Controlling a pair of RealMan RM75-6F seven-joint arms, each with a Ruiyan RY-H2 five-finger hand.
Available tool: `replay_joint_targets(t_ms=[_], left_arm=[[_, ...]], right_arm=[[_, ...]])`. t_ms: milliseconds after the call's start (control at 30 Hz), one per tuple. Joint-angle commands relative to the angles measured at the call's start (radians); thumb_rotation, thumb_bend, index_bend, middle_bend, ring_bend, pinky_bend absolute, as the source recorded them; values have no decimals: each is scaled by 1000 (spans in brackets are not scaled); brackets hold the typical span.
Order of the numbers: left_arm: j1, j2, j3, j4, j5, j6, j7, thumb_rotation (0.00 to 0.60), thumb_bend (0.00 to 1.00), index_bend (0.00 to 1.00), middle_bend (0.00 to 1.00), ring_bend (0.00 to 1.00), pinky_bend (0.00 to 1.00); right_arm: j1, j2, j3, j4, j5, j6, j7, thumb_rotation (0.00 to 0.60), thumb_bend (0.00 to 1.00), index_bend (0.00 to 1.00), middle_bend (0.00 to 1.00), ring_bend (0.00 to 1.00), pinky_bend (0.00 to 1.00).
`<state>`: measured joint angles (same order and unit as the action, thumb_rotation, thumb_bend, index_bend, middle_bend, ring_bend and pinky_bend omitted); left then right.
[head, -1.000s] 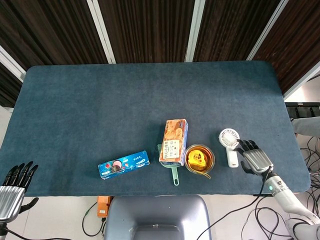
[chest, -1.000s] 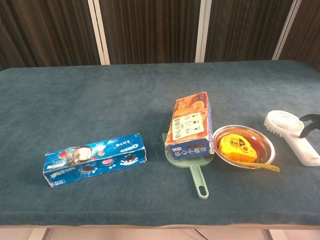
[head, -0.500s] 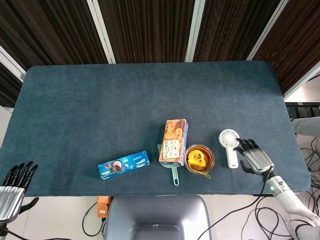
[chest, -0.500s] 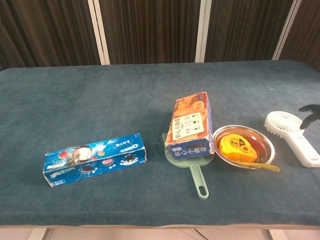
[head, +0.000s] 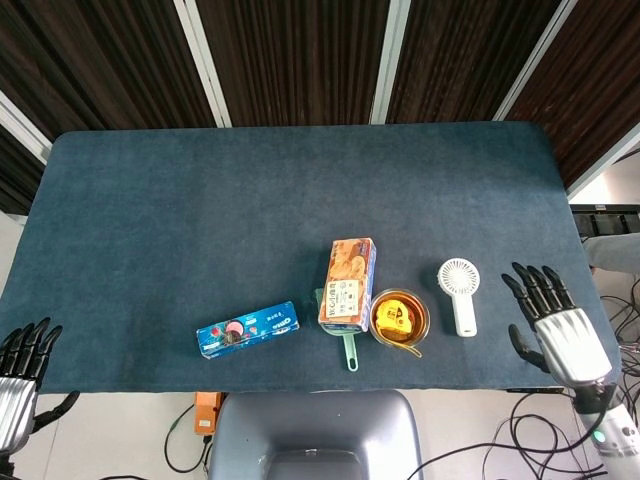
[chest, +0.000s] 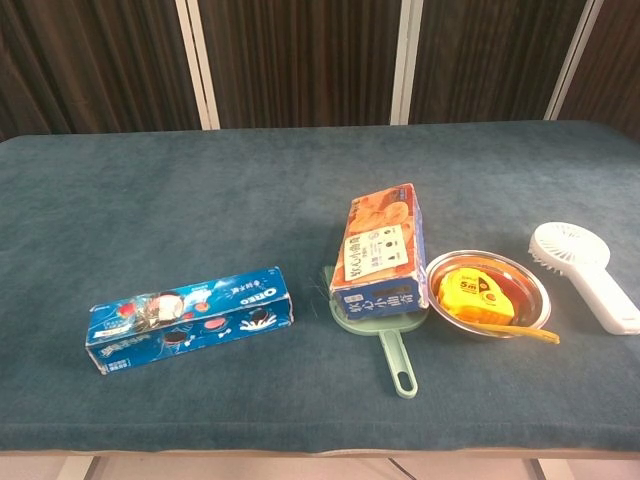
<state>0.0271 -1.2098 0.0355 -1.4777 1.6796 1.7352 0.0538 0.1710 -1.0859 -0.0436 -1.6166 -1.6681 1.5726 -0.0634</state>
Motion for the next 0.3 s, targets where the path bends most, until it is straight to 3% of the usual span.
replay_joint_targets(t_ms=[33, 133, 300], left_arm=[[-1, -10, 10, 9, -29, -56, 5, 600, 94, 0, 5, 0, 95], [-13, 6, 11, -9, -37, -92, 4, 600, 94, 0, 5, 0, 94], [-17, 11, 6, -10, -27, -89, -1, 600, 94, 0, 5, 0, 94]], right_arm=[[-48, -52, -13, 15, 66, -15, -17, 600, 436, 0, 0, 0, 0], [-37, -51, 5, 11, 132, -81, -26, 600, 435, 0, 0, 0, 0], [-35, -56, 16, 11, 145, -103, -46, 600, 436, 0, 0, 0, 0]])
